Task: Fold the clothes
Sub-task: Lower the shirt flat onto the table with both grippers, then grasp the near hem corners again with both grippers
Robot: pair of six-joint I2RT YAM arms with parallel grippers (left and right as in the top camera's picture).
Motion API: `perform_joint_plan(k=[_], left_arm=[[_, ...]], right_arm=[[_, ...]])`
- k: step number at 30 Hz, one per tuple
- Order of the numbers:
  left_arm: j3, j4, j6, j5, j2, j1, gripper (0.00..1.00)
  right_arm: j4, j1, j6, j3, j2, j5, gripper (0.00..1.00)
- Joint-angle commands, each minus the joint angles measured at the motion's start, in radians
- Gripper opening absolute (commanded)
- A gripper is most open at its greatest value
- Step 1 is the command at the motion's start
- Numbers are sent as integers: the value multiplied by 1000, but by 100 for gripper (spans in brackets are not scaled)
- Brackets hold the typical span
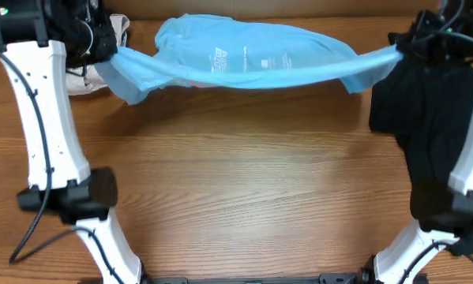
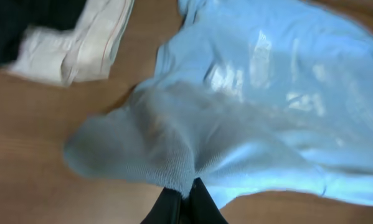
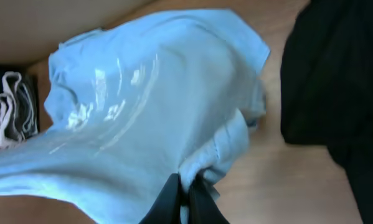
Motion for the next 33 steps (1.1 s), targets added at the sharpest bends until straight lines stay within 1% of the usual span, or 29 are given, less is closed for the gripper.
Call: perform_joint_plan(k=[1, 2, 4, 7, 10, 13, 19, 21, 23, 24, 26, 28, 30, 33], left_arm=[[-203, -9, 21, -78, -167, -15, 4], [-309, -9, 21, -84, -226, -13, 4], [-419, -9, 13, -83, -287, -10, 4], [-579, 8, -2, -83, -370, -10, 4], [-737, 51, -12, -76, -447, -27, 4], [-893, 92, -40, -78, -518, -40, 4], [-1158, 172, -84, -83, -643, -40, 4], [-1217, 185, -85, -88, -671, -40, 5], [-1255, 186, -115, -100, -690, -40, 4], [-1268, 187, -115, -99, -698, -40, 4], [-1291, 193, -114, -103, -711, -40, 4], [-1300, 203, -114, -109, -713, -40, 4], [-1304, 237, -117, -106, -713, -40, 4], [-1311, 301, -129, -106, -711, -41, 4]], right_arm=[[-5, -3, -8, -35, -149, 47, 4], [-5, -1, 14, -89, -208, 48, 4], [-5, 1, 23, -173, -280, 48, 4], [-2, 1, 43, -353, -403, 86, 4], [19, 0, 69, -567, -540, 170, 4], [65, -2, 103, -782, -680, 200, 4], [148, -2, 196, -1184, -893, 204, 4], [161, -2, 235, -1303, -936, 216, 4], [185, -2, 291, -1395, -968, 214, 4], [204, -1, 298, -1414, -982, 184, 4], [204, -2, 317, -1403, -996, 200, 5], [208, -2, 340, -1406, -1007, 218, 11], [216, -2, 359, -1406, -1006, 217, 14], [225, -1, 380, -1407, -985, 213, 13]])
